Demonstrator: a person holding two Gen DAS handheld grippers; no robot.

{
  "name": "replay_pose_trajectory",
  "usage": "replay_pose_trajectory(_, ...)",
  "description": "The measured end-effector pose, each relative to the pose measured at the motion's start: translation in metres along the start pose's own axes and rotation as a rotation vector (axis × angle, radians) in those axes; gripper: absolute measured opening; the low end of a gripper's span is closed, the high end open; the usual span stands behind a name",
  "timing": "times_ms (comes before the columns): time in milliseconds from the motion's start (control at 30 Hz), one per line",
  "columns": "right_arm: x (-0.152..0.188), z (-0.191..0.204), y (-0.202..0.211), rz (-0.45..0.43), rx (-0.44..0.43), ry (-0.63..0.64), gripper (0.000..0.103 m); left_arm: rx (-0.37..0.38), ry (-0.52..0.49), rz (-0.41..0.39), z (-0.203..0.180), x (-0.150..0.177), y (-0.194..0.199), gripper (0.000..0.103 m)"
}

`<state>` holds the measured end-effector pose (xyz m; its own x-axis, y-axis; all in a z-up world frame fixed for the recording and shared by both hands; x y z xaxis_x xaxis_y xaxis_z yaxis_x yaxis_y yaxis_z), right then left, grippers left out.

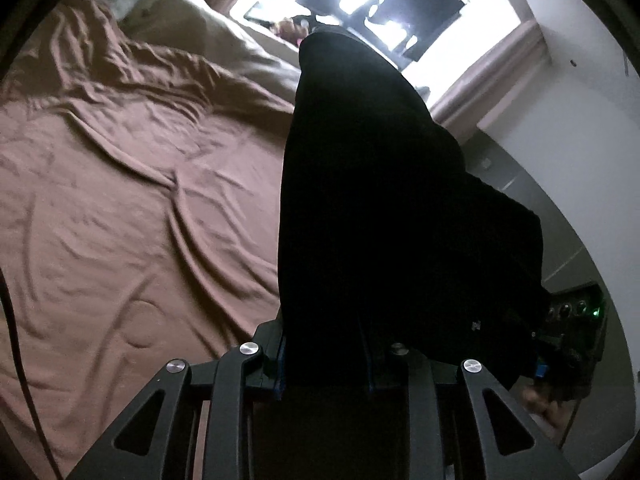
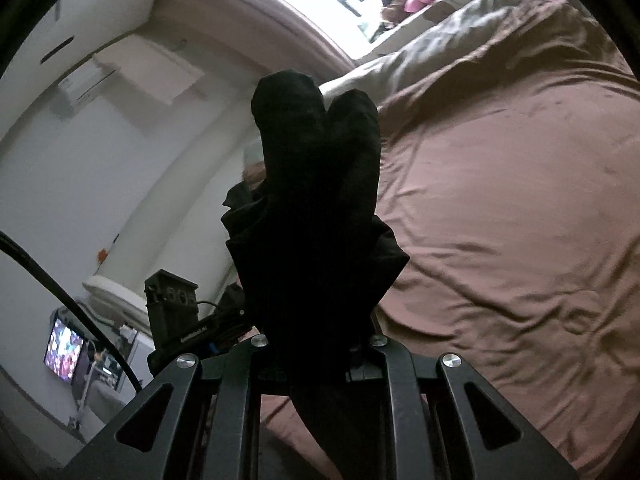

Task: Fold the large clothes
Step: 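Grasp the folded shirt with both tools and lift it, then carry the folded black shirt with both tools toward the bed's headboard corner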

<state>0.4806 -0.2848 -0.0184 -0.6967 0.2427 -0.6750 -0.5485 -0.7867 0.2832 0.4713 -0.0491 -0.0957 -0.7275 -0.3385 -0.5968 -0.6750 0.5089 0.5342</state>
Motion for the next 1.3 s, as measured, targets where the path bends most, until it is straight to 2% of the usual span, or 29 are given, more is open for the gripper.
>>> replay_pose_trajectory(367, 0.005, 0.061, -0.070, 0.058, -0.078, 0.081, 0.013, -0.041, 0.047, -0.145, 0.059, -0.029, 0.105, 0.029)
replay_pose_trajectory(700, 0.009, 0.131, -0.161, 0.124, -0.177, 0.157, 0.013, -0.117, 0.084, -0.261, 0.125, -0.050, 0.205, 0.029)
replay_pose_trajectory(1067, 0.016, 0.227, -0.295, 0.227, -0.271, 0.238, 0.013, -0.205, 0.146, -0.373, 0.221, -0.079, 0.326, 0.028)
replay_pose_trajectory(1300, 0.037, 0.300, -0.387, 0.304, -0.356, 0.265, 0.013, -0.284, 0.170, -0.438, 0.281, -0.093, 0.414, 0.028)
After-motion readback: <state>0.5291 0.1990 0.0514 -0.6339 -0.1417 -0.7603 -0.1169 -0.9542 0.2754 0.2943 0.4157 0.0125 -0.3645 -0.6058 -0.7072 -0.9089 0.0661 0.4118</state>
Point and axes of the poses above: each gripper's, at about its wrist camera, not at the fingertips, and y roughly against the way its jaws point, z to its left, x to its underside, the point moved 3 cm from there along -y, roughly the way its jaws point, and after that the axes turned 2 degrees about y, right-handed, at the moved point
